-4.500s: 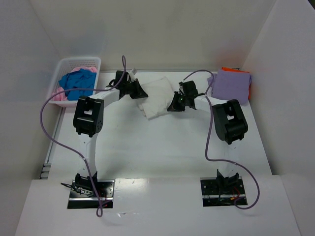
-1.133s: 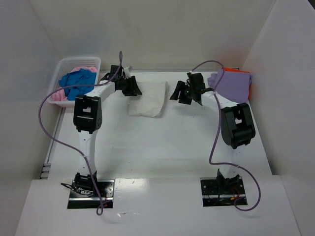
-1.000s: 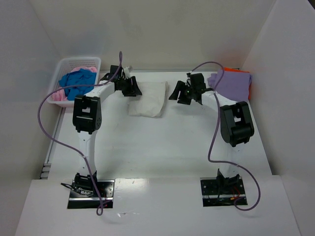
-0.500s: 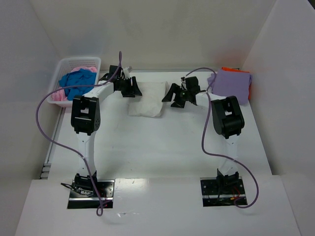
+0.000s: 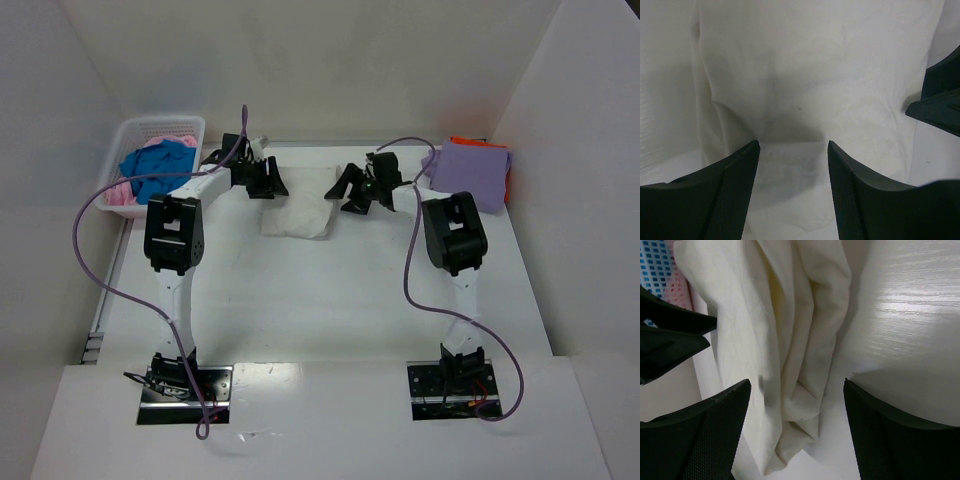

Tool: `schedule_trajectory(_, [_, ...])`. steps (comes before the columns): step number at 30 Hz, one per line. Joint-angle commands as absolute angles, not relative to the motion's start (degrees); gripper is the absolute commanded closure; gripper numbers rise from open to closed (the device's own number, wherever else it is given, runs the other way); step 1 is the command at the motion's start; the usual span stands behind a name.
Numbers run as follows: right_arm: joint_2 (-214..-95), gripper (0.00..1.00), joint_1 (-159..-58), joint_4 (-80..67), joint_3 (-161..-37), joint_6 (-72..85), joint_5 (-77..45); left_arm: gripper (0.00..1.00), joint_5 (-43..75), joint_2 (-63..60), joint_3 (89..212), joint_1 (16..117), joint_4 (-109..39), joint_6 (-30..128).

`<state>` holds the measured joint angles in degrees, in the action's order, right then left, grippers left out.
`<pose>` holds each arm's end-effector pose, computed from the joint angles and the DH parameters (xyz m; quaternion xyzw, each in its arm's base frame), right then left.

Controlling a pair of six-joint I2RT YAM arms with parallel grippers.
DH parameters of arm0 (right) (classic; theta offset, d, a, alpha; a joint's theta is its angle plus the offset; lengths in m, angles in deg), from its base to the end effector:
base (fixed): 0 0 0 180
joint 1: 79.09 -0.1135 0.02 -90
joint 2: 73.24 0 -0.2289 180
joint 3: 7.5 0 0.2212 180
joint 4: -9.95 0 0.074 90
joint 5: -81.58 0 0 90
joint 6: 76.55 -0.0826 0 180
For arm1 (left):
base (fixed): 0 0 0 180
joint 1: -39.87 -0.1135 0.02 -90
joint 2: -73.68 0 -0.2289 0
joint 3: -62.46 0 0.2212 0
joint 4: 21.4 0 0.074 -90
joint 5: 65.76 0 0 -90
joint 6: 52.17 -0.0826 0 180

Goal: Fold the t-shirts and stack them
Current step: Put the neatly folded tshirt into the corner of the board with the right arm

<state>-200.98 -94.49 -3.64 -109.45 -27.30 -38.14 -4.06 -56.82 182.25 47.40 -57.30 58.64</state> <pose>0.4441 0.1648 0.1058 0.0848 0.8765 0.3990 0.2555 0.4775 -0.1026 0.1398 -0.0144 0.9054 -0.3080 0.2919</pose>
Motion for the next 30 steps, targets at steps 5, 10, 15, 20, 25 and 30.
schedule_trajectory(5, [-204.1, 0.21, -98.16, -11.59, -116.13, -26.63, -25.31, 0.35, -4.86, -54.29, 181.47, 46.99, -57.7, 56.63])
schedule_trajectory(10, [-205.94, 0.21, -99.4, -12.74, -118.07, -27.68, -24.51, 0.35, -4.86, -54.29, 180.42, 46.99, -57.7, 56.11])
schedule_trajectory(15, [-206.48, 0.25, -100.63, -12.74, -118.6, -28.21, -23.89, 0.35, -4.86, -53.76, 179.89, 46.99, -57.18, 56.11])
schedule_trajectory(20, [-207.09, 0.44, -100.63, -12.21, -118.68, -28.74, -23.89, 0.35, -4.86, -53.76, 179.36, 46.99, -57.17, 56.11])
schedule_trajectory(25, [-208.41, 0.97, -100.63, -13.7, -119.83, -29.35, -22.58, 0.35, -5.38, -52.71, 178.84, 46.99, -57.17, 56.11])
schedule_trajectory(30, [-205.87, 1.0, -100.63, -15.37, -121.32, -28.21, -16.88, 0.27, -6.43, -47.89, 178.22, 46.46, -56.56, 56.11])
